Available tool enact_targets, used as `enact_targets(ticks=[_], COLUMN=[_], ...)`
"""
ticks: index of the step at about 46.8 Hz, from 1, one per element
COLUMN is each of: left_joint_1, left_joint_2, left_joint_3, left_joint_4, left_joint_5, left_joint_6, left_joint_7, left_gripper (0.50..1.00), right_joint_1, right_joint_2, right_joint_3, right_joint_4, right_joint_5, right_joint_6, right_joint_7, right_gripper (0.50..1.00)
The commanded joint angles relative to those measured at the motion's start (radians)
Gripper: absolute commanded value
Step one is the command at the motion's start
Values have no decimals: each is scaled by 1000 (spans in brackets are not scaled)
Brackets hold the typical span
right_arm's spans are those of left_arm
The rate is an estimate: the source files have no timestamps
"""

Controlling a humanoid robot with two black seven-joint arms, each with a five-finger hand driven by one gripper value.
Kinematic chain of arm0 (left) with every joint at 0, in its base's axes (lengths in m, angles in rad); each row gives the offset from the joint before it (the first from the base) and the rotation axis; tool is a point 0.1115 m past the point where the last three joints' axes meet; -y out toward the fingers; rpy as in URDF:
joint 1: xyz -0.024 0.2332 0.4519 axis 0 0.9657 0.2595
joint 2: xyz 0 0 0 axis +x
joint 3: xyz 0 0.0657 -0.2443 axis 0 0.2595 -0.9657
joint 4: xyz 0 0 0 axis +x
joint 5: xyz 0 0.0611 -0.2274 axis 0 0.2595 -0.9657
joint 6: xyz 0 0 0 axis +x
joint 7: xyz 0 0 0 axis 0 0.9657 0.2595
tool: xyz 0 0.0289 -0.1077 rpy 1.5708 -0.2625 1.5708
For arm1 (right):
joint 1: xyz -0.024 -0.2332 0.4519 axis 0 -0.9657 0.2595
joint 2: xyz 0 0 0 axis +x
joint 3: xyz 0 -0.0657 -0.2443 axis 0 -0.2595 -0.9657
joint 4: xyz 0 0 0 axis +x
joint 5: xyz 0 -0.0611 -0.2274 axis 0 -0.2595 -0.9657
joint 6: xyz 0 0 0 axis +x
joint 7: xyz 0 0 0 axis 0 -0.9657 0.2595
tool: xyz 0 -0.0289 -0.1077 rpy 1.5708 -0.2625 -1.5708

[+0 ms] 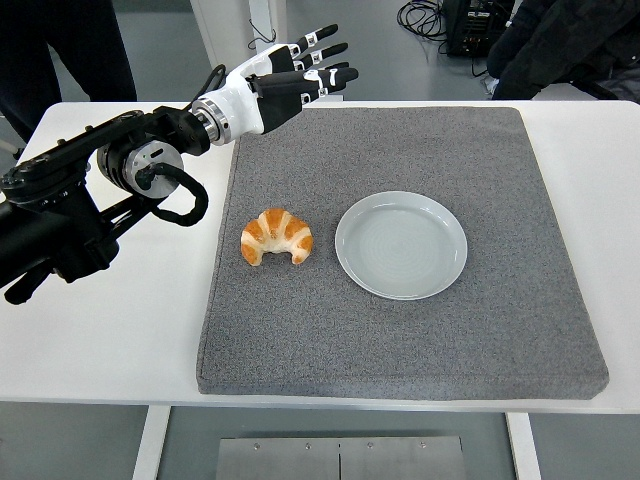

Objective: Place the bread on the plate

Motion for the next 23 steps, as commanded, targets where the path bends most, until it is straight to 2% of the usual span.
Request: enact_targets(ticks=[1, 7, 13, 23], left_joint_1=[-9, -37, -40, -40], left_joint_2=[33, 65, 91, 160], left_joint_3=[42, 63, 57, 51], left_joint_4=[-39, -53, -81, -213], left_joint_5=[0, 31, 144, 345], left_joint_6=[2, -1, 0, 7], left_joint_7=[35, 37, 35, 32], left_gripper=[998, 998, 999, 998], right_joint_1=[0, 0, 0, 0], right_joint_2=[0, 0, 0, 0], right_joint_3=[0, 0, 0, 0], right_joint_4=[0, 0, 0, 0], right_joint_5=[-1, -1, -1, -1], right_joint_6=[0, 0, 0, 0], right_joint_7=[0, 0, 0, 0], right_gripper=[1000, 1000, 1000, 1000])
